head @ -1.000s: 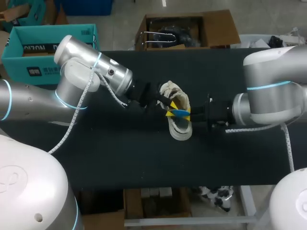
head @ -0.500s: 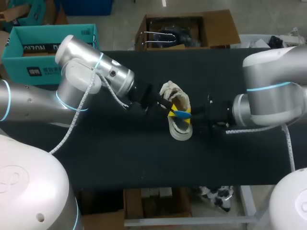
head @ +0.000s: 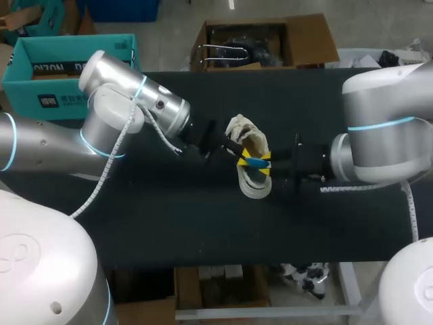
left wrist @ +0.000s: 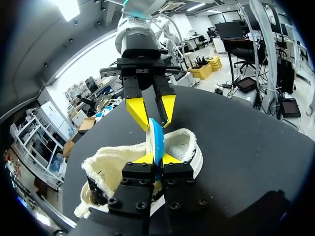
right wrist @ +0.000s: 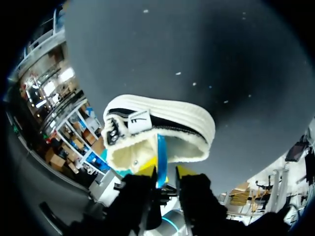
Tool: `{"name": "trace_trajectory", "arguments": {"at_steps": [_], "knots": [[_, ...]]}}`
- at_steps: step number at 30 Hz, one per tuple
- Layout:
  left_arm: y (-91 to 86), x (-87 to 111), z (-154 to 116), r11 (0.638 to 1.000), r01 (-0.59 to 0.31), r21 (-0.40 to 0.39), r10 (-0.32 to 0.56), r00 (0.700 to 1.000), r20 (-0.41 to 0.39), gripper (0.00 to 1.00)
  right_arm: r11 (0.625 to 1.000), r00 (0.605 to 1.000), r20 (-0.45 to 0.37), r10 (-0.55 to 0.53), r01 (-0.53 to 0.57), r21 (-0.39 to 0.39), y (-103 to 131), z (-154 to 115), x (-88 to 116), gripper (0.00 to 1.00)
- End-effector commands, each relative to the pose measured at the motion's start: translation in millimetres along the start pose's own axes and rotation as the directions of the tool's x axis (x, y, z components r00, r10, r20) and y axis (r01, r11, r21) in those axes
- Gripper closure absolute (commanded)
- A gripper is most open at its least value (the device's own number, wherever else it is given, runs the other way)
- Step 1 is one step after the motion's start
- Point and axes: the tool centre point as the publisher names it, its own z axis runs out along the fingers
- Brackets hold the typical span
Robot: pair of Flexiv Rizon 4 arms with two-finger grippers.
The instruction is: Open the shoe tongue, take the insole out of the shoe, put the insole back into the shoe, and pack the shoe into the shoebox
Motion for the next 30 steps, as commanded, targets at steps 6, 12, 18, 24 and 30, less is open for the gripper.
{"name": "trace_trajectory", "arguments": {"at_steps": [6, 12, 18, 24, 30], "knots": [[3.1, -1.4, 3.8, 1.000, 0.003, 0.005, -0.003, 1.000, 0.000, 1.00, 1.000, 1.000, 0.018, 0.003, -0.003, 0.021, 5.4, 11.7, 5.5, 1.00], [0.4, -0.5, -0.8, 1.000, 0.007, 0.010, -0.007, 1.000, 0.002, 0.53, 1.000, 0.999, 0.033, -0.003, 0.003, 0.013, 6.0, 12.7, 7.2, 1.00], [-11.4, -1.8, -11.6, 0.999, 0.015, 0.032, -0.014, 1.000, -0.011, 0.09, 1.000, 0.999, 0.049, -0.012, 0.013, -0.015, 9.1, 13.9, 8.7, 1.00], [-25.8, -1.8, -31.2, 0.997, 0.053, 0.052, -0.051, 0.998, -0.028, 0.00, 0.999, 0.997, 0.080, -0.009, 0.012, -0.036, 18.4, 20.0, 2.9, 1.00], [-37.2, -0.9, -53.2, 0.987, 0.143, 0.079, -0.140, 0.989, -0.047, 0.00, 0.999, 0.994, 0.105, 0.001, 0.005, -0.050, 25.4, 24.9, -6.7, 1.00]]}}
